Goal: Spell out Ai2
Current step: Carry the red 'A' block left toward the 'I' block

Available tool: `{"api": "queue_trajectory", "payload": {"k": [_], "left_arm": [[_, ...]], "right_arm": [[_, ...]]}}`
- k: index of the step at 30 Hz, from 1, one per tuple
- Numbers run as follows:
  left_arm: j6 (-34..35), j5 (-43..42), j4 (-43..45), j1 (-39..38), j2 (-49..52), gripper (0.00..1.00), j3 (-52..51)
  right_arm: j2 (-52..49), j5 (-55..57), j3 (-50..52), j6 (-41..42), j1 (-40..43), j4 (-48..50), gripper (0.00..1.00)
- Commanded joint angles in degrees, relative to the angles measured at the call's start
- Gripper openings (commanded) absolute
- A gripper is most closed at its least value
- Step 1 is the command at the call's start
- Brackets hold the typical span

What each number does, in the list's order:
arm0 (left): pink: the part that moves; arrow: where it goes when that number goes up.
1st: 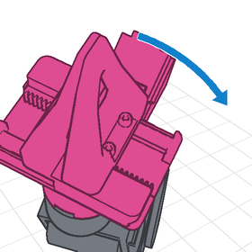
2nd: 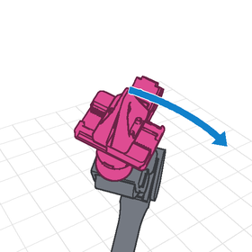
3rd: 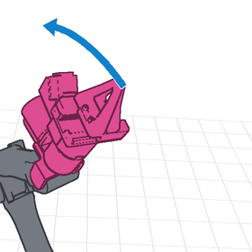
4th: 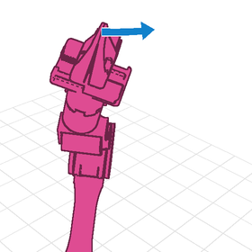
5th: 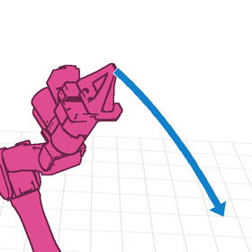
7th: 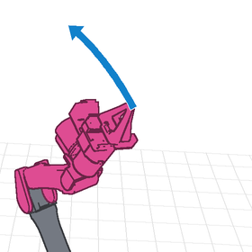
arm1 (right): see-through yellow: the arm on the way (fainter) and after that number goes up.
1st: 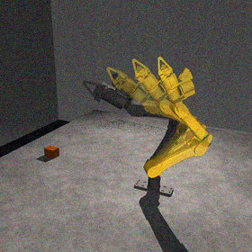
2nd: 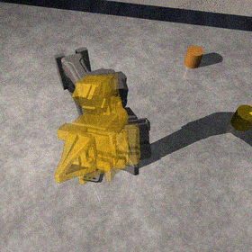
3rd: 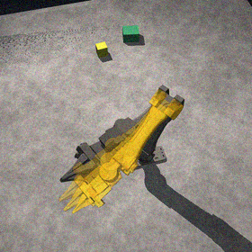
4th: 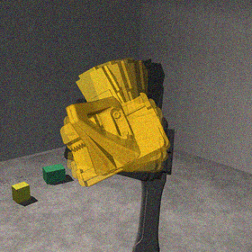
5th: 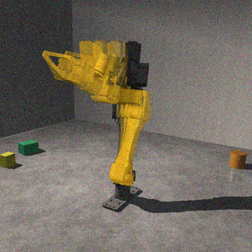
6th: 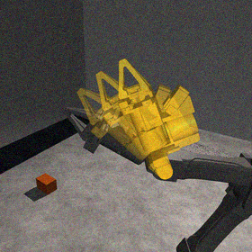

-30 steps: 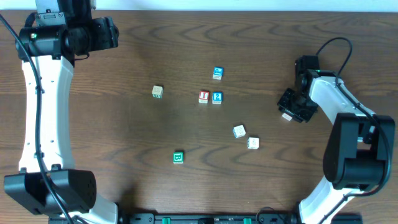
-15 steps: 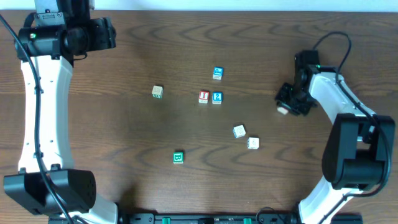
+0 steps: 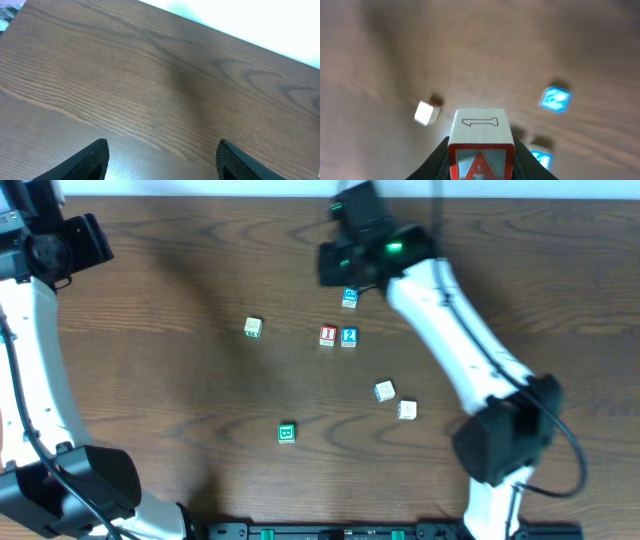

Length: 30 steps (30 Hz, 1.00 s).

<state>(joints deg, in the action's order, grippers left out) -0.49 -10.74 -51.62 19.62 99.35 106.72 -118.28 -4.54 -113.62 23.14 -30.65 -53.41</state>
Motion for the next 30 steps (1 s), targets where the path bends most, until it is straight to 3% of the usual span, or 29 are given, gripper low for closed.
{"api": "queue_trajectory", "payload": {"k": [1,18,30], "left_arm": [[-1.03,-3.54,0.02,0.35,0.39,0.7,0.04],[-1.01,-4.35,0.04,0.22,0.39,0.7,0.04],[-1.01,-4.35,0.44,0.24,0.42,0.7,0.04]], "right_arm": [[-6.49,1.11,-2.78,-1.51,-2.71,-4.2,0.01],[-15.82,1.31,-2.93,-4.28,-5.97,-7.1,0.01],[-15.93,9.33,-2.82,8.63,-7.69,-5.38,0.02]]}}
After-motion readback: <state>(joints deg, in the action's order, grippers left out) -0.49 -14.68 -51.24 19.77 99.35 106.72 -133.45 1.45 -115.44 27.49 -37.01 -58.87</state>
